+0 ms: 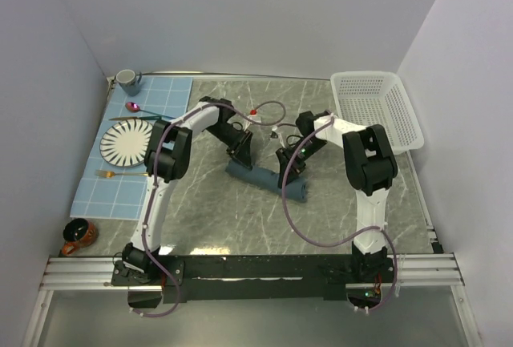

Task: Roll the t-shirts
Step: Roll the T-shirt to the center of the board.

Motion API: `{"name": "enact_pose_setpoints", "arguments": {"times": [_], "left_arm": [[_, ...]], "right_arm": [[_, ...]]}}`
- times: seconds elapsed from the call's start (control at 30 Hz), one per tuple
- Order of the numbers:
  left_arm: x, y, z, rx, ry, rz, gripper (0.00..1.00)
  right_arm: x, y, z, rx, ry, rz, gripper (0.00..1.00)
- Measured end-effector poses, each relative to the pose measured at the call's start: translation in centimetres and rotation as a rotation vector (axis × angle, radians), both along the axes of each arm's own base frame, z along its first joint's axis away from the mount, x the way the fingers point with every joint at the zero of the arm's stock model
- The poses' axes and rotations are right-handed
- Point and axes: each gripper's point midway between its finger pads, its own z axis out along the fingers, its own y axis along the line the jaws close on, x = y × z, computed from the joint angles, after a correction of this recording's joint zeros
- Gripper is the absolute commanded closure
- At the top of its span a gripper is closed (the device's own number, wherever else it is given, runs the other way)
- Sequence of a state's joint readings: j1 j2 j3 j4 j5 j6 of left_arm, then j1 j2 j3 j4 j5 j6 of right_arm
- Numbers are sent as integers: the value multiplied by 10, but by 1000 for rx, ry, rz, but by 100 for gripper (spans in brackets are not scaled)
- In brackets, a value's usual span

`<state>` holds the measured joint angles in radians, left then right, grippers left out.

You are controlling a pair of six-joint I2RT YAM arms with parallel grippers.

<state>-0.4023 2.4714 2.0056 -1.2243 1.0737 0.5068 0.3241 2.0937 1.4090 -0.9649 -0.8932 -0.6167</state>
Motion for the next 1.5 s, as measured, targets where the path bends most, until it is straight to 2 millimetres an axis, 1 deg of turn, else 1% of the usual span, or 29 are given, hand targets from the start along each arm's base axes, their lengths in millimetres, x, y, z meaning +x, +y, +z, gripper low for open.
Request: {"name": "enact_pose_setpoints", "arguments": {"times": [0.1, 0.13, 0.17, 0.2, 0.23, 0.3, 0.33, 0.37, 0.4, 0.5, 0.57, 0.6, 0.73, 0.83, 0.9, 0.93, 1.0, 1.07, 1.1, 1.13, 1.2, 1.23, 1.27, 1.3, 1.33, 1.37, 1.43, 1.47, 1.5], "left_arm": [[3, -6, -1, -8, 60, 91, 69], [4, -8, 0, -9, 71, 113, 70], [5, -10, 1, -14, 77, 129, 73], [9, -14, 1, -17, 75, 143, 77], [12, -17, 0, -16, 71, 153, 79], [16, -21, -1, -2, 66, 171, 80], [18, -23, -1, 6, 65, 177, 81], [20, -25, -1, 15, 62, 182, 81], [22, -27, -1, 20, 52, 185, 82], [25, -32, -1, 33, 29, 185, 83], [25, -33, -1, 35, 20, 181, 83], [24, -34, -1, 37, 16, 178, 83], [21, -35, -3, 36, -10, 151, 84], [18, -36, -4, 36, -20, 136, 84], [17, -36, -5, 36, -22, 131, 84], [17, -36, -5, 36, -22, 131, 84], [17, -36, -5, 37, -20, 131, 84], [17, -36, -5, 38, -21, 131, 84], [17, -36, -5, 40, -22, 131, 84], [17, -36, -5, 42, -24, 131, 85], [17, -37, -6, 47, -24, 133, 84], [17, -37, -6, 49, -24, 133, 84], [16, -37, -6, 52, -22, 134, 85], [16, -38, -7, 55, -21, 134, 85], [15, -38, -7, 58, -19, 134, 85], [15, -39, -7, 61, -18, 135, 85], [13, -40, -7, 64, -15, 135, 85], [12, -40, -8, 65, -12, 135, 84], [11, -41, -8, 66, -9, 135, 85]], "right_arm": [[-5, -4, 0, 1, 82, -65, 91], [-6, -4, 0, -3, 103, -81, 90], [-8, -5, 0, -9, 123, -96, 86], [-9, -5, 0, -16, 138, -108, 79], [-9, -6, 0, -28, 153, -121, 75], [-10, -6, 0, -44, 167, -147, 62], [-10, -6, 0, -49, 162, -161, 59], [-11, -7, 0, -54, 141, -173, 53], [-11, -10, 1, -66, 109, -183, 35], [-6, -22, 0, -137, -11, -204, 32], [-5, -31, 0, -172, -90, -214, 17], [-4, -35, 2, -186, -130, -221, 0], [-2, -54, 11, -245, -291, -263, 0], [8, -66, 25, -284, -419, -310, 0], [14, -73, 43, -283, -542, -348, 0], [15, -77, 58, -266, -646, -370, 0], [11, -82, 92, -207, -828, -393, 0], [-2, -73, 131, -101, -1036, -372, 0], [-10, -66, 140, -59, -1087, -341, 0], [-23, -54, 152, -6, -1152, -284, 0], [-42, -30, 161, 65, -1215, -170, 0], [-50, -15, 159, 82, -1243, -105, 0], [-56, -4, 148, 84, -1260, -43, 0], [-64, 5, 135, 85, -1274, 19, 0], [-68, 10, 118, 66, -1291, 67, 0], [-70, 10, 101, 37, -1292, 104, 0], [-72, 0, 61, -56, -1293, 181, 0], [-71, -6, 47, -96, -1299, 207, 0], [-70, -9, 39, -122, -1309, 227, 0]]}}
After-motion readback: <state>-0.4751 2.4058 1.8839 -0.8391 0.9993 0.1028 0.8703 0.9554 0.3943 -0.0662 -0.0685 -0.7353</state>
